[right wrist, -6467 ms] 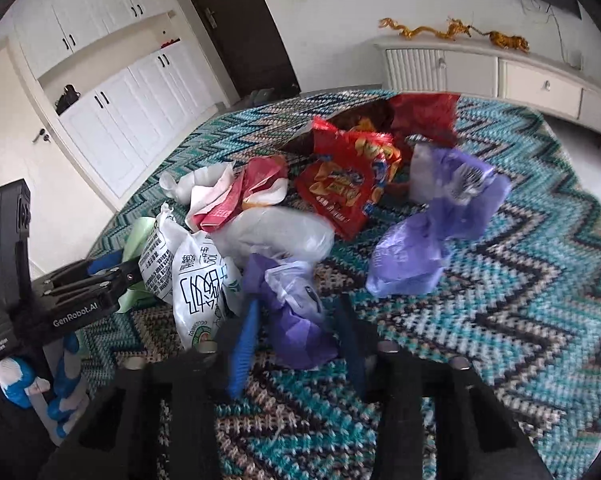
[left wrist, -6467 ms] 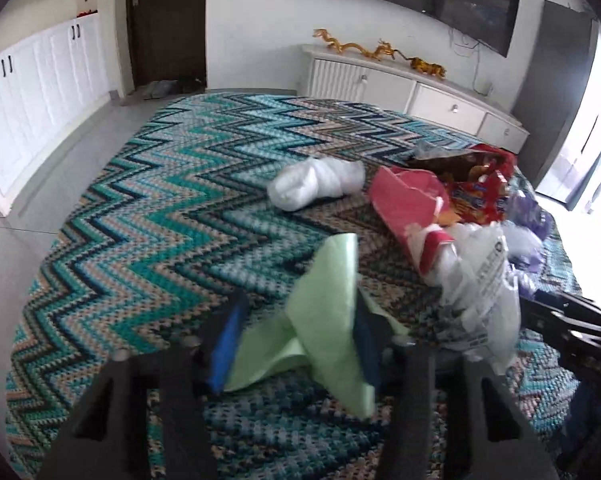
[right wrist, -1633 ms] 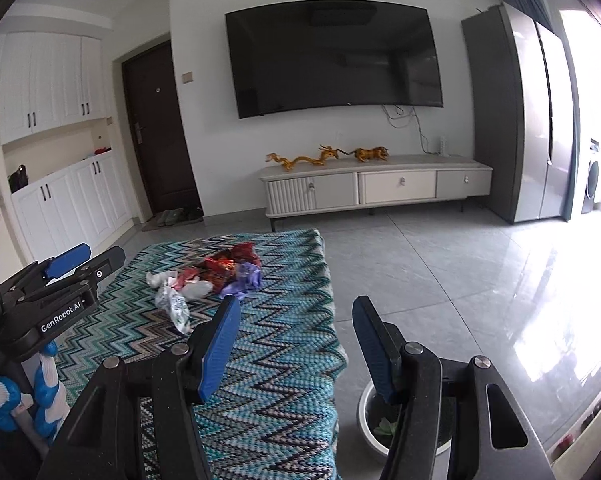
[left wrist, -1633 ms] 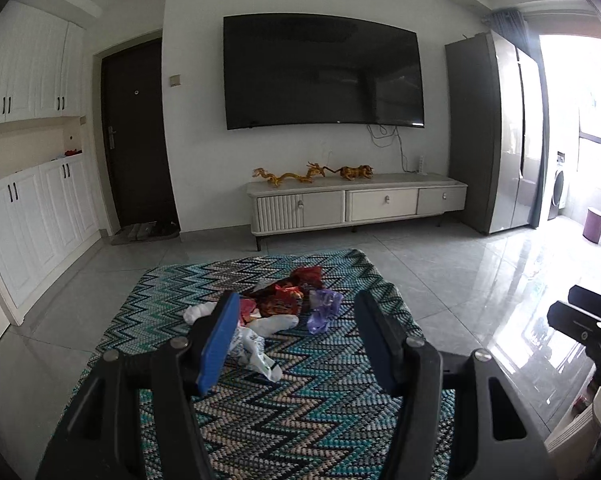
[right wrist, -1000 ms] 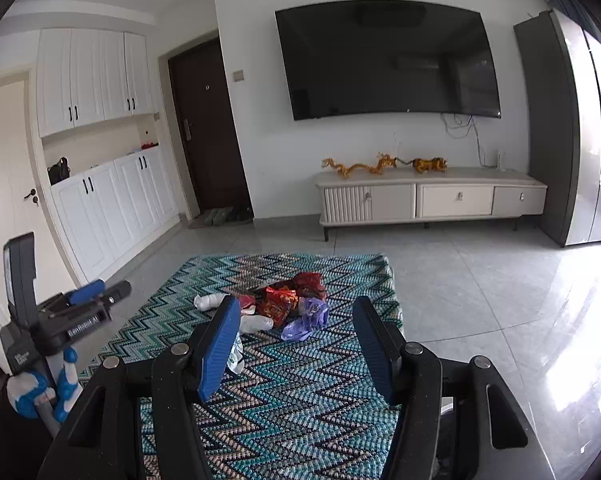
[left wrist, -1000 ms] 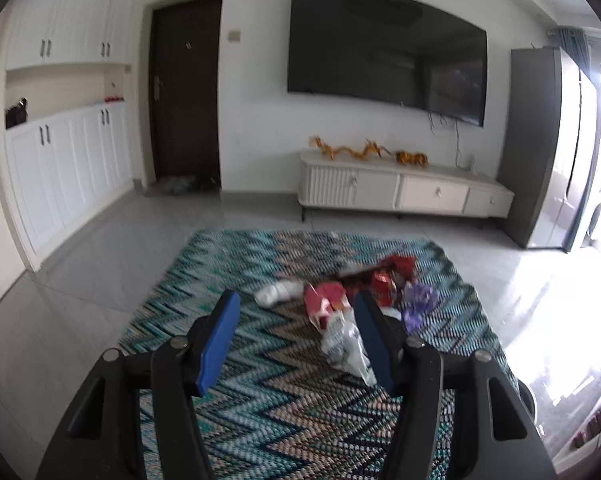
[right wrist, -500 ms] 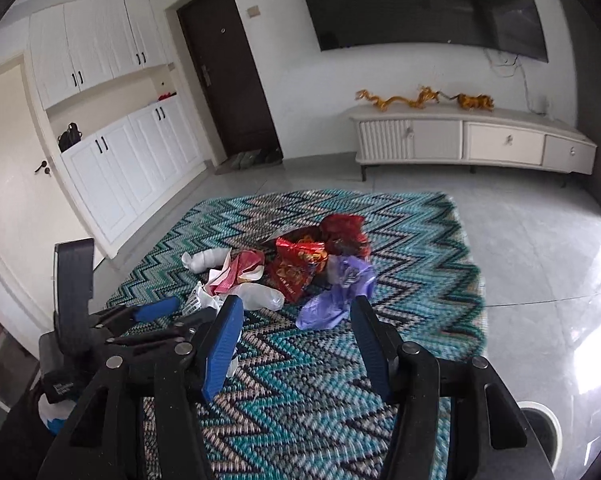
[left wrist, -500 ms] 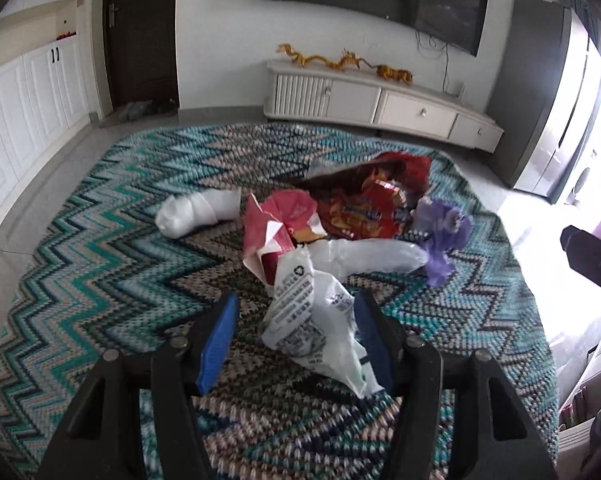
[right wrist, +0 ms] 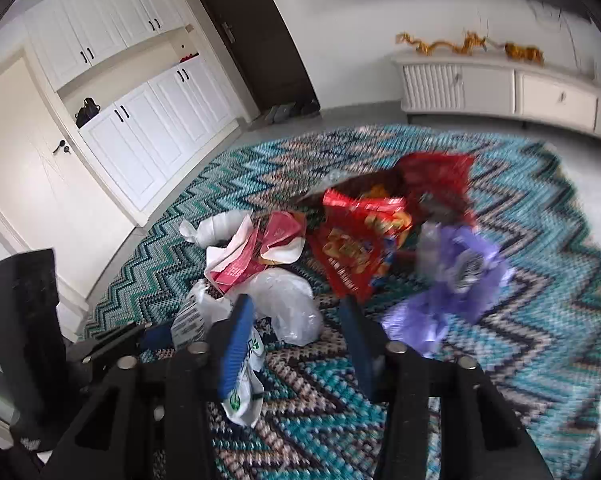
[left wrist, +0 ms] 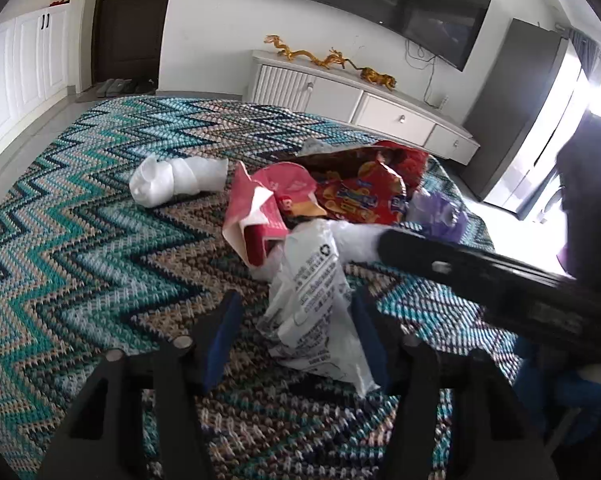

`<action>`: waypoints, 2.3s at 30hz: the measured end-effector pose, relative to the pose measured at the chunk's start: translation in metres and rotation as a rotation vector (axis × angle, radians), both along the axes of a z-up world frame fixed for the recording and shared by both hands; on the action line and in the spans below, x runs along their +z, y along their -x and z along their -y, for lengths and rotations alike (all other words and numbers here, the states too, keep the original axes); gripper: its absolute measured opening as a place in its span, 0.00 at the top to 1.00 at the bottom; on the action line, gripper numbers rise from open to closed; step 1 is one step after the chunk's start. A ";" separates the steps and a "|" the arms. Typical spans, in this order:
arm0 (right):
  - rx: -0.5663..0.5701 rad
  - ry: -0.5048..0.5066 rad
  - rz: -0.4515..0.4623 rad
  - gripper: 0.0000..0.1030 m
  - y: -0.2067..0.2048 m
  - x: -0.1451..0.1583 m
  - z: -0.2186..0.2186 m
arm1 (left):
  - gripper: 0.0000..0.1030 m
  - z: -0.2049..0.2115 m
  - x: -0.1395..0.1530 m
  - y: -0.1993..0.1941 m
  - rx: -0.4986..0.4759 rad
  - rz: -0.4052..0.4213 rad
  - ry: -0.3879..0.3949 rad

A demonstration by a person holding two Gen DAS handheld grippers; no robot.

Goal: Collect trash
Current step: 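Grasp the white printed plastic bag with left tool while right tool grasps clear plastic bag, then carry both plastic bags with both tools over the white bin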

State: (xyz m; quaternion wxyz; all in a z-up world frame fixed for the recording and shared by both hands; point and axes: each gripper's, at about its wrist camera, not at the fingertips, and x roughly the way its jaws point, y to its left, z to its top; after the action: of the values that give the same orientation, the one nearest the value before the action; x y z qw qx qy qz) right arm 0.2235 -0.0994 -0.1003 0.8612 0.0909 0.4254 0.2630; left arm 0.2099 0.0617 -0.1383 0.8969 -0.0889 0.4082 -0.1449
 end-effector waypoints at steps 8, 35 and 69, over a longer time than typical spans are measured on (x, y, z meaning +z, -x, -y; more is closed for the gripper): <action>-0.012 -0.034 -0.019 0.93 -0.004 -0.007 0.005 | 0.71 -0.003 0.005 0.013 -0.014 0.008 0.029; -0.231 0.024 0.295 0.94 0.250 0.116 0.111 | 0.73 0.031 0.139 0.165 0.006 0.300 -0.065; -0.605 -0.038 0.181 0.94 0.318 0.042 0.299 | 0.73 0.290 0.114 0.175 -0.431 0.327 -0.343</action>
State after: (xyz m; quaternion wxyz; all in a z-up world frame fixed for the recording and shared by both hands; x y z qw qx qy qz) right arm -0.0941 -0.3984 -0.0588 0.9328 0.2056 0.2958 0.0097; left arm 0.0354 -0.2279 -0.0245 0.9012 0.1768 0.2865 -0.2729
